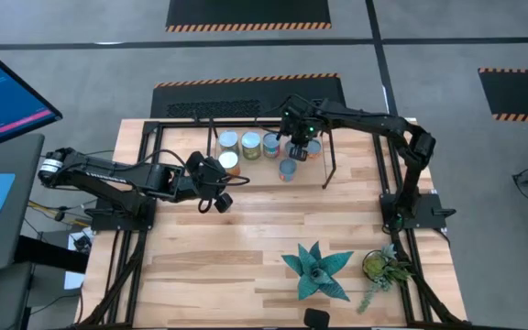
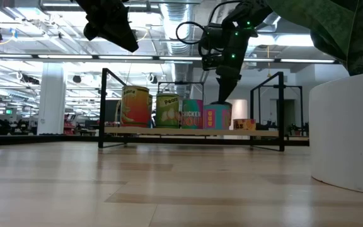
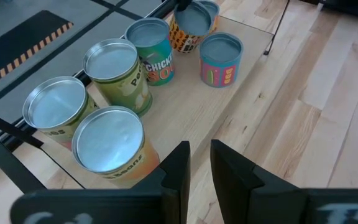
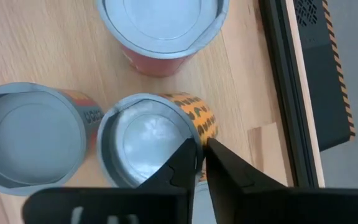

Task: Pick and place cans onto a shelf
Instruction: Put the canned spicy black beans on the shelf

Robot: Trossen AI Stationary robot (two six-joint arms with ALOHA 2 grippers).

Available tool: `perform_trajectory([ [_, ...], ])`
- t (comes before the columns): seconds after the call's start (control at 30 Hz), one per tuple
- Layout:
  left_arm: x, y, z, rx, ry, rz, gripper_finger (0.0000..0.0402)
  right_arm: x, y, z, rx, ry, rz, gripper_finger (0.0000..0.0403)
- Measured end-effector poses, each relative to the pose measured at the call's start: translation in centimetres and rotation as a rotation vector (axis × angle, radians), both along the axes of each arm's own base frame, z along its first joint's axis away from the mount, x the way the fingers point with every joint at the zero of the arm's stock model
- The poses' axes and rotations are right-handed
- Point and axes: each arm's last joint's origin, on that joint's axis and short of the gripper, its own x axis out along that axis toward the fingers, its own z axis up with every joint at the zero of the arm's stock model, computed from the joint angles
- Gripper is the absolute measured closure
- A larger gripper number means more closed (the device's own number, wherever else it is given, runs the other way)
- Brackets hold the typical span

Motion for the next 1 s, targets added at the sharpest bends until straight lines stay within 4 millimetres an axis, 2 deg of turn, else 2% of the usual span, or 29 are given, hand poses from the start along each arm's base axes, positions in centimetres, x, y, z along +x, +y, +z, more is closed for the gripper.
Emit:
perform_trajectory([
  [0.53,0.0,0.0,0.0,-0.001,0.0,0.0,0.0349,0.0,0.1,-0.1,0.03,-0.01,0.004,0.0335],
  [0.73,0.0,0.0,0.0,-0.013,0.004,-0.012,0.0349,0.7,0.0,-2.4,0.094,0.055,0.014,0.0335],
  [1.0,0.0,-0.1,-0.1,-0.034,0.015,-0.034,0.0349,0.7,0.0,-2.3,0.088,0.048,-0.024,0.0334],
])
